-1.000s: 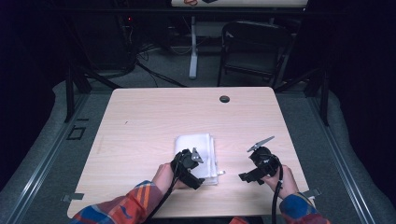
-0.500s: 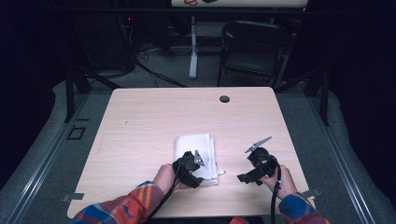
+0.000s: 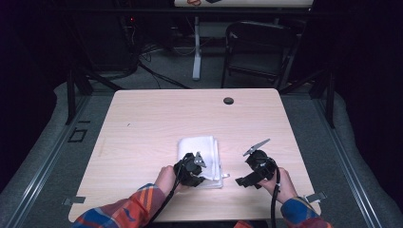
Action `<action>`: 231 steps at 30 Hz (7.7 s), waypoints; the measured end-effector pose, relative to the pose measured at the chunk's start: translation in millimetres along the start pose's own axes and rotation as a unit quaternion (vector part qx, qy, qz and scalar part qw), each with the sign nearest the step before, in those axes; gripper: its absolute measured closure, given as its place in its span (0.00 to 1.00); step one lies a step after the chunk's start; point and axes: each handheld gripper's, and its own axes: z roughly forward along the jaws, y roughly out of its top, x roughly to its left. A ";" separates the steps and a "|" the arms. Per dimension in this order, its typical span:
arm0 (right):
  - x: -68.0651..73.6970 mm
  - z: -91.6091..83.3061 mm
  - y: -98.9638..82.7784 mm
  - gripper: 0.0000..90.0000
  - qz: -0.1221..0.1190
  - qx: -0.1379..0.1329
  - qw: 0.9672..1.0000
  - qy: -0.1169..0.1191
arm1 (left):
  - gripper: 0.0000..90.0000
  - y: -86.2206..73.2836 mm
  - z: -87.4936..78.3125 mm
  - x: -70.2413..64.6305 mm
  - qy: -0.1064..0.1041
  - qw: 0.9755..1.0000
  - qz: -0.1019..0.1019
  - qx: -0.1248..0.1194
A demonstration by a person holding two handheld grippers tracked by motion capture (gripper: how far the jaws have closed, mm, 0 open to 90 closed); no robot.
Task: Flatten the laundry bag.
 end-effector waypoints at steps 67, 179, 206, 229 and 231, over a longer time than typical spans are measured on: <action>41.5 63.8 36.9 1.00 -0.106 0.021 0.994 0.008 | 0.95 -24.3 -59.8 21.5 0.051 0.990 -0.076 -0.108; -10.5 7.9 19.2 0.27 -0.024 0.001 1.000 -0.003 | 0.45 -13.7 -20.1 27.5 0.002 0.999 -0.044 -0.026; -8.5 12.3 19.0 0.33 -0.023 0.009 1.000 0.004 | 0.86 -7.9 2.9 21.2 -0.038 0.999 -0.005 0.000; -6.4 14.1 19.7 0.44 -0.035 0.009 0.999 0.009 | 0.90 -5.0 4.0 21.1 -0.043 0.999 0.017 0.017; -4.9 14.5 20.0 0.49 -0.038 0.009 0.999 0.009 | 0.96 -4.6 4.0 19.8 -0.038 0.999 0.021 0.019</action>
